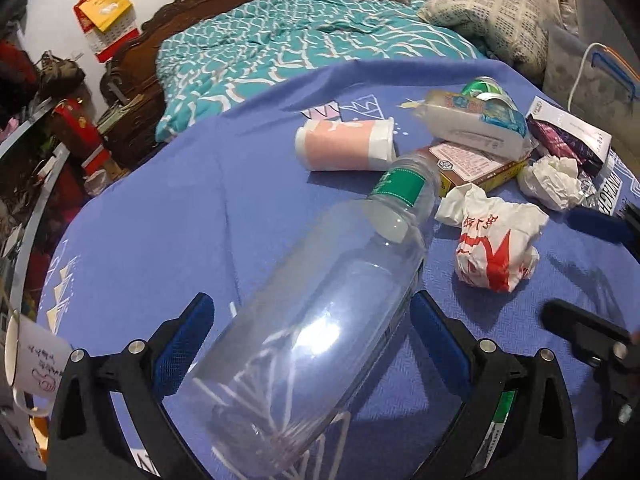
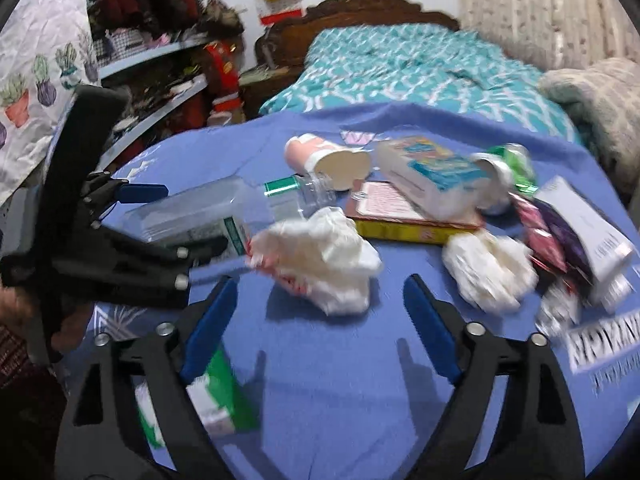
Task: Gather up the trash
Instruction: 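Grasp the clear bottle with the left tool while the right tool grasps the crumpled red-printed paper, then carry bottle and paper to the beige wastebasket and open both tools to drop them, then grasp the green-and-white wrapper with the left tool while the right tool grasps the crumpled tissue, then carry wrapper and tissue to the wastebasket and release both into it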
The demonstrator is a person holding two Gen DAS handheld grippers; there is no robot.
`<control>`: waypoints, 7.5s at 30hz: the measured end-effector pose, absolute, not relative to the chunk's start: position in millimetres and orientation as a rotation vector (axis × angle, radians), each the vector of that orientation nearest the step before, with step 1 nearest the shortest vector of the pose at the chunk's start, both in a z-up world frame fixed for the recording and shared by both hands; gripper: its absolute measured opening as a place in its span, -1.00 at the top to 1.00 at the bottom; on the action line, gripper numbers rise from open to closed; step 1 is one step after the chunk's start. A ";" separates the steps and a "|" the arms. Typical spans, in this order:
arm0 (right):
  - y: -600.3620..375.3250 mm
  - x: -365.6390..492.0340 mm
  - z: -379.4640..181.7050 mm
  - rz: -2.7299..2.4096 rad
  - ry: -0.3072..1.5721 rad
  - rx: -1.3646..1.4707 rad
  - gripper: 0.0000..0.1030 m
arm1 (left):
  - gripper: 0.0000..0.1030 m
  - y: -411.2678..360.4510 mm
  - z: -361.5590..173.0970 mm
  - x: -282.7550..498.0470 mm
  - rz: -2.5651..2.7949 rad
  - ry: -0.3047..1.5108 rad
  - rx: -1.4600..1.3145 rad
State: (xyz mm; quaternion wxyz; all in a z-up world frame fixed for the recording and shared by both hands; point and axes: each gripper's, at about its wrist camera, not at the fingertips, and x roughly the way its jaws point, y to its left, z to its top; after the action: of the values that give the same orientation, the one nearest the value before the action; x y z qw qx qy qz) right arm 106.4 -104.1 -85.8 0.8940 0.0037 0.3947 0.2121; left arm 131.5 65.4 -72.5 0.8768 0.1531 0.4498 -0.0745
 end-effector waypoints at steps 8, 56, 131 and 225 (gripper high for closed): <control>-98.4 106.0 -85.2 0.514 0.831 0.038 0.44 | -0.25 70.2 -64.8 116.4 -0.197 0.890 0.254; -199.9 16.3 -106.0 0.335 0.832 0.189 0.24 | -0.16 101.0 -33.4 56.1 -0.239 0.903 0.043; -217.1 35.3 -113.5 0.391 0.878 0.300 0.04 | -0.46 37.8 -53.0 30.7 -0.466 1.037 0.231; -578.6 -38.6 -88.0 -0.346 0.569 0.466 -0.26 | -0.21 -450.5 -25.7 133.7 -1.022 0.865 0.397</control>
State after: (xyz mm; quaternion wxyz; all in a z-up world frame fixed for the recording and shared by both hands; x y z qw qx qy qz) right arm -38.6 -578.6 -88.0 0.9185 0.2268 0.2767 -0.1684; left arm 133.7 -450.5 -25.7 0.7660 0.1826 0.3983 -0.4704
